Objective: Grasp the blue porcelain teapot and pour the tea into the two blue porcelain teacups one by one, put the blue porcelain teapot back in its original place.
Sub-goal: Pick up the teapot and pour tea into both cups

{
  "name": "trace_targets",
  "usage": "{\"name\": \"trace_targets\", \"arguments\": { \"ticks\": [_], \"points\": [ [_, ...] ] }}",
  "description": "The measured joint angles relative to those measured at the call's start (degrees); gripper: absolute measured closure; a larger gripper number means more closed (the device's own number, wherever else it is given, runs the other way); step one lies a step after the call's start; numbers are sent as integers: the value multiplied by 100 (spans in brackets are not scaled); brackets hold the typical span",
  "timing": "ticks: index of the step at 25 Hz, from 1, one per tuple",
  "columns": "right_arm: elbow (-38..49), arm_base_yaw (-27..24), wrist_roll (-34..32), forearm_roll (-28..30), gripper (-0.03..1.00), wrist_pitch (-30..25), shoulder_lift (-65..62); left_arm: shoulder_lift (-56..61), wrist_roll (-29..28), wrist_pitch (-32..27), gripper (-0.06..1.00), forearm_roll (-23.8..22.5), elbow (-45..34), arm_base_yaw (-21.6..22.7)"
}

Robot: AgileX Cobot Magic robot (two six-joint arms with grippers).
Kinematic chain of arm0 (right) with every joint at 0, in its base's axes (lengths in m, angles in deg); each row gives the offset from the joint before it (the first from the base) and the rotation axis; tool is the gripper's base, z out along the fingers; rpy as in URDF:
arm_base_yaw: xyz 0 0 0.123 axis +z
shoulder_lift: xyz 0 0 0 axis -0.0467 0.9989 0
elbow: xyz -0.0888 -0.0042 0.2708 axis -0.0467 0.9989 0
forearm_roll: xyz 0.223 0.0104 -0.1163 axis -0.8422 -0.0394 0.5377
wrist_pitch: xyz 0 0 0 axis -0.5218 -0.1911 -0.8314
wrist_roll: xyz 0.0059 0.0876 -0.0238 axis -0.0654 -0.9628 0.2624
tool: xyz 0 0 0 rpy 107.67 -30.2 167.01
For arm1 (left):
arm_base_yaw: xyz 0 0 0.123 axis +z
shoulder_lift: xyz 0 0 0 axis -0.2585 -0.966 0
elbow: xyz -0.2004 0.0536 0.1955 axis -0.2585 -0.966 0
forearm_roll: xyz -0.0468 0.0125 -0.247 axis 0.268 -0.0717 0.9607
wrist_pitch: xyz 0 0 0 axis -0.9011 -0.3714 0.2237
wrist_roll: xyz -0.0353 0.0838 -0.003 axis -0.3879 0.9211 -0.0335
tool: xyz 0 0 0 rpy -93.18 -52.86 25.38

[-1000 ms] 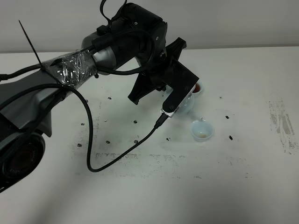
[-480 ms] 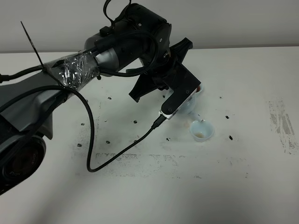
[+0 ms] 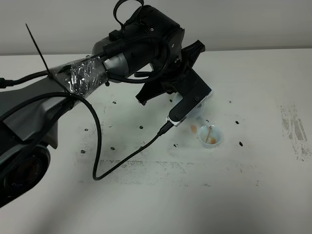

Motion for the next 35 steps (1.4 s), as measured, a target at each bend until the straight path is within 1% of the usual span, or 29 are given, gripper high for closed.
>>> {"name": "trace_targets", "arguments": {
  "ticks": [8,35],
  "points": [
    [0,0,0,10,43,0,0,0,0,11,89,-157,0,-68],
    [0,0,0,11,43,0,0,0,0,11,89,-304,0,-68]
  ]
}}
